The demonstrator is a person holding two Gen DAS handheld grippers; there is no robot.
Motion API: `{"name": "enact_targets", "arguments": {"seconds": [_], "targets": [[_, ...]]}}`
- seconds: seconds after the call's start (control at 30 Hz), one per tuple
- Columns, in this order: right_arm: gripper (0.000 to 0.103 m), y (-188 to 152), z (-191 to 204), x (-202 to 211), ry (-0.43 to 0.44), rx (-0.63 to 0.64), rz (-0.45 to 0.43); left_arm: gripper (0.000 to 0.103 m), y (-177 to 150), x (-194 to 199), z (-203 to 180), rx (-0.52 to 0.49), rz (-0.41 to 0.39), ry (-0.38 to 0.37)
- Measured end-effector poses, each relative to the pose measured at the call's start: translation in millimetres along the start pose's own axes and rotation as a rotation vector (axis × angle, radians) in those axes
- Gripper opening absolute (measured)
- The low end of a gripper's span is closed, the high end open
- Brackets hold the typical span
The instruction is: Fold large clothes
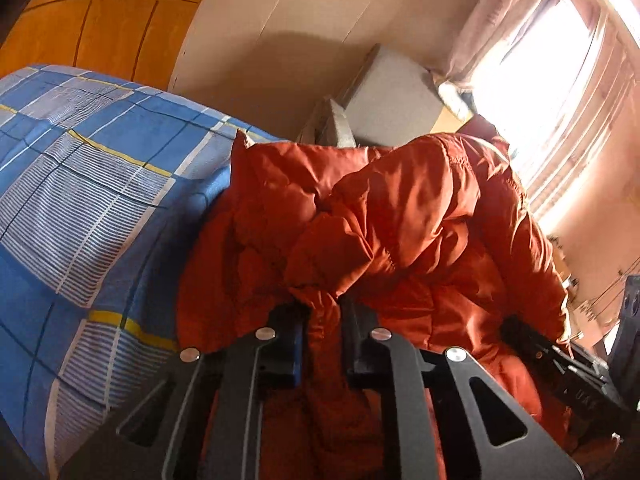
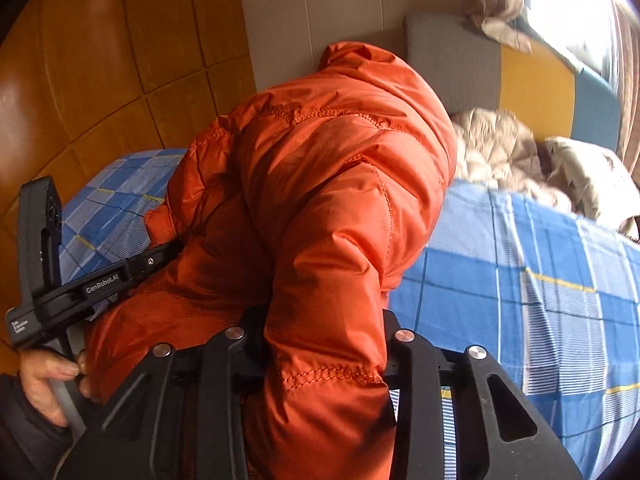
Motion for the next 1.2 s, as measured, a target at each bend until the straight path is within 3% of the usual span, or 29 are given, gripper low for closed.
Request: {"name": "enact_targets", "arguments": {"seconds": [0.3, 0.53, 0.7, 0.87, 0.97, 1.03, 1.2], "targets": [[0.030, 9, -23, 63, -0.051, 0.005, -0.108, 0.011, -6, 47, -64, -0.055, -0.065, -0.123], [0.029, 2, -70, 141, -0.090, -0.002, -0.182, 0.011, -29, 87, -156, -0.173, -0.095, -0.205], [0.029, -40, -123, 167, -0.159, -0.009, -0.147, 0.011, -78, 60, -197, -0.184, -0.008, -0.239], [0.030, -118, -183, 151, -0.266, -0.046, 0.001, 0.011, -161, -6, -216, -0.169, 0.172, -0.201], [0.041, -162, -205, 135, -0.287, -0.091, 0.090, 0.011, -198, -41, -213, -0.188, 0.243, -0.130], [0.056, -183, -214, 132, -0.313, -0.131, 0.087, 0.011, -208, -49, -215, -0.223, 0.240, -0.102], [0.070, -188, -210, 138, -0.420, -0.154, 0.091, 0.012, -206, -53, -224, -0.310, 0.223, -0.041]]}}
Point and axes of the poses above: each gripper's, at about its wrist camera, not at the fingertips, and x roughly against the way its jaws point, z to its left, y to its top, the point moved 3 cm from there along -x, roughly the way its jaws point, and after that the axes turned 15 degrees about x, right-handed, at the moved point
